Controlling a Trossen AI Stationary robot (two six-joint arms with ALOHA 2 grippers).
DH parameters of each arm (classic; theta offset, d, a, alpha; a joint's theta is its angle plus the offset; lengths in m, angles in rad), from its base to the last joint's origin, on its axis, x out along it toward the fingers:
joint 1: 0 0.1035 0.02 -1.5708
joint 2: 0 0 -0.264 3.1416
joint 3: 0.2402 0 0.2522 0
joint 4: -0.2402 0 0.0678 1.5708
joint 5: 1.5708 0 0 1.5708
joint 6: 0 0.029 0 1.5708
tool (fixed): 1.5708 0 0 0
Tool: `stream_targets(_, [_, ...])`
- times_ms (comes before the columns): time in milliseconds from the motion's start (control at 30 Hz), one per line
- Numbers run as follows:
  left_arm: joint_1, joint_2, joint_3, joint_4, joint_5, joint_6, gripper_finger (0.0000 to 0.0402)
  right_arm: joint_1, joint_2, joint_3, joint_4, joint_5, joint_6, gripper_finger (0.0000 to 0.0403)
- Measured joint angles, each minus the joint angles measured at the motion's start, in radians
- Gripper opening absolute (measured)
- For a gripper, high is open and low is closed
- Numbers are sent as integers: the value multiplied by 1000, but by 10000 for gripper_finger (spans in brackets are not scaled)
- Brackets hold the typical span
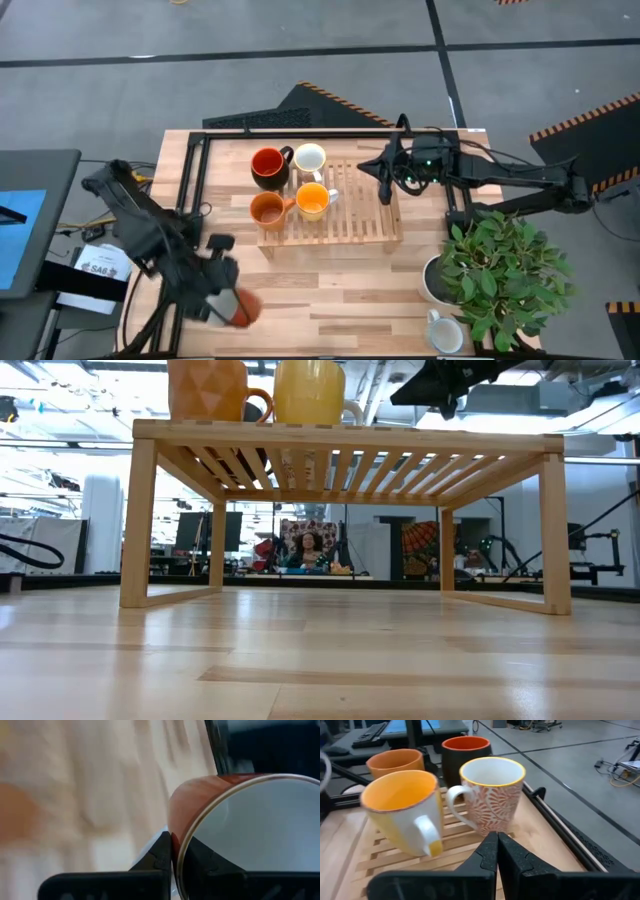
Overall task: Place coffee mugs
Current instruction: Put the red mug on the shelf
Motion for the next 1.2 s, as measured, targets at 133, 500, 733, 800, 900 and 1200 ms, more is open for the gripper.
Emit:
stream_targets(133, [105, -2, 205, -11, -157, 235, 5, 20, 0, 0, 0, -3, 0, 29])
stream_targets(500, [728, 9, 371, 297, -102, 806, 5, 61, 0, 0, 20, -3, -51, 28])
stream_targets(733, [1002, 102, 371, 397, 169, 868, 5, 85, 0, 0, 37, -3, -120, 27])
stream_targets(800, [1030, 137, 371, 404, 206, 884, 5, 92, 0, 0, 37, -3, -132, 26])
stream_targets(900, [1043, 180, 371, 403, 215, 912, 6, 94, 0, 0, 38, -3, -166, 25])
stream_targets(1200, [1048, 209, 370, 414, 153, 940, 4, 93, 0, 0, 37, 2, -237, 32])
